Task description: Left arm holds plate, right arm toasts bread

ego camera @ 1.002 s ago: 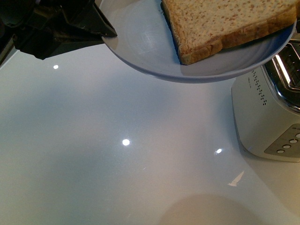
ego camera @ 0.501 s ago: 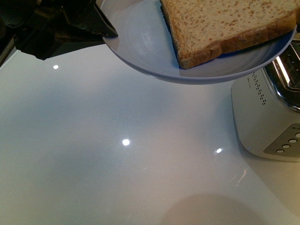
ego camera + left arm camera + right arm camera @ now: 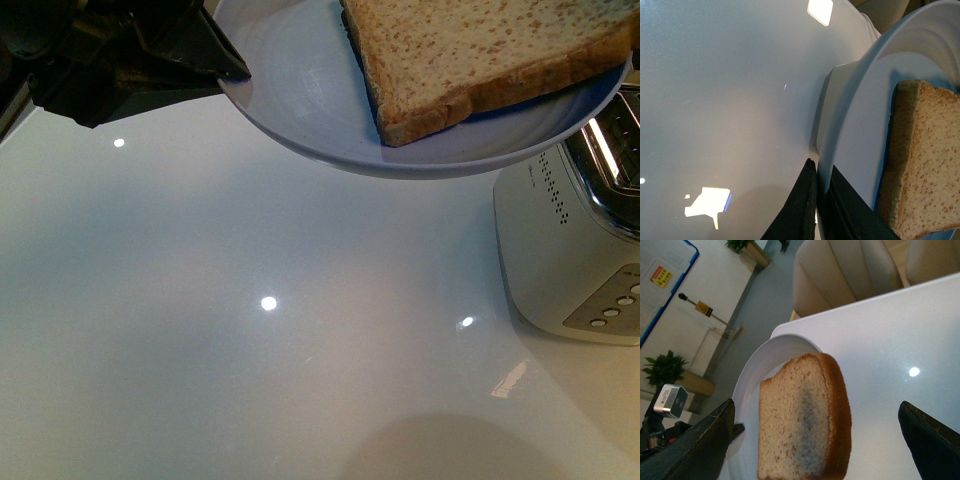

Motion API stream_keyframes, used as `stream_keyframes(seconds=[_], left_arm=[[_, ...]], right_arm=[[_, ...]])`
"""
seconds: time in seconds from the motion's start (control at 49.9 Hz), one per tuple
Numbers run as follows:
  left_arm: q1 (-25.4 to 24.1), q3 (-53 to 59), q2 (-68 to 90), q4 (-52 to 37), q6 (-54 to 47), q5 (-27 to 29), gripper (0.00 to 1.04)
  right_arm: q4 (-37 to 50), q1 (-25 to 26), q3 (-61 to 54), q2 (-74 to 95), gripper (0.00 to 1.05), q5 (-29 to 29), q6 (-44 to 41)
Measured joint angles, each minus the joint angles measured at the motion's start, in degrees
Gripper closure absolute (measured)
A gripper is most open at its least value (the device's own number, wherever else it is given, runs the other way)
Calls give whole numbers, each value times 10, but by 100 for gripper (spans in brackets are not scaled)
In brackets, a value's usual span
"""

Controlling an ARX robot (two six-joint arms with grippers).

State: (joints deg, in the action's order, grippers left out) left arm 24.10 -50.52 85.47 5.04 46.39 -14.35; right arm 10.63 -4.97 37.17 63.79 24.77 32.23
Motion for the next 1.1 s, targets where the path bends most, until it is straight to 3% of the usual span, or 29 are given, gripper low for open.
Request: stream_keyframes(seconds=[0.14, 0.441, 0.601, 0.802, 1.042, 1.102], left_arm=[[0, 0, 0, 0, 0, 0, 102], [0, 0, 0, 0, 0, 0, 102], [0, 0, 0, 0, 0, 0, 102], [0, 0, 0, 0, 0, 3, 102], [0, 0, 0, 0, 4, 0, 102], [0, 0, 0, 0, 4, -1, 102]], right_arm=[[24, -39, 0, 37, 9, -19, 44], [33, -66, -2, 55, 10, -35, 82], [33, -75, -3, 57, 31, -42, 92], [26, -77, -3, 52, 65, -51, 104], [9, -64, -2, 14, 101, -29, 120], [2, -54, 2, 0, 102, -24, 121]])
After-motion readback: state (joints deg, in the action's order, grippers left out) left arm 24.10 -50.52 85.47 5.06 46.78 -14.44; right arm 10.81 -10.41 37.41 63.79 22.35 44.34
